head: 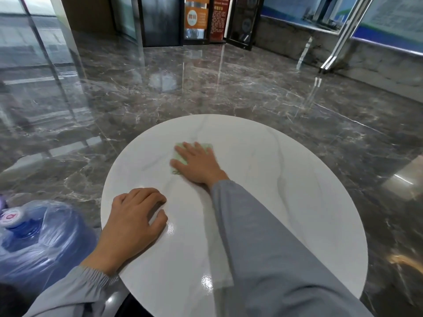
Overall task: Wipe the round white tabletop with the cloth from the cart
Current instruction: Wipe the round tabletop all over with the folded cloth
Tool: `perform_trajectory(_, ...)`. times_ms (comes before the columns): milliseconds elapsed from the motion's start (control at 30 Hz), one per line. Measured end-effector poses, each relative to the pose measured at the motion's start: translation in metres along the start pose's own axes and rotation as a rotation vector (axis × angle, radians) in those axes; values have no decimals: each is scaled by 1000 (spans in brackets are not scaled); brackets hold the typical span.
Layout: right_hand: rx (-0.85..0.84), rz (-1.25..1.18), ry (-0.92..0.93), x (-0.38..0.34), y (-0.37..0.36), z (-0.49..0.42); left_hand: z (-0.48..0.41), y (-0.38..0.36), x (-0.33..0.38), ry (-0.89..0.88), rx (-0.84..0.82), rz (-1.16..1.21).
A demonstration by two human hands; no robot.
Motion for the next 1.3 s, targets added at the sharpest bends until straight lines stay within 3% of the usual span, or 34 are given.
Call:
perform_trajectory(233, 58, -83, -529, 230, 47, 36, -1, -2, 1, -21, 2, -8)
perform_trajectory(400, 60, -127, -732, 308, 55, 65, -2, -1, -1, -16, 9, -11)
perform_trajectory(533, 49, -116, -704, 273, 51, 39, -1, -1, 3, -19, 27, -18)
perform_trajectory(767, -23, 15, -164, 47, 14, -25, -2, -2, 3, -10, 42, 4)
perform_trajectory(867, -64, 73, 77, -48, -11, -17, 0, 0, 1, -2, 63, 38)
perform_trajectory(967, -83, 107, 229, -99, -29, 6, 1, 2, 1, -6, 66, 39)
perform_trajectory(1100, -50, 62, 235, -81, -21, 12, 2, 3, 1, 4, 63, 49)
perform_trajectory(1300, 14, -10, -168, 73, 17, 7, 1, 5, 3, 5, 85, 77)
Point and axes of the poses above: each hand's wrist, its own z-axis away from the middle knuckle, its own y-axis out of the back of the hand, x = y × z, the point moved 6 cm from there along -z, towards the middle knuckle, and after that the axes turned 15 degrees about -y, right-handed, at the moved point
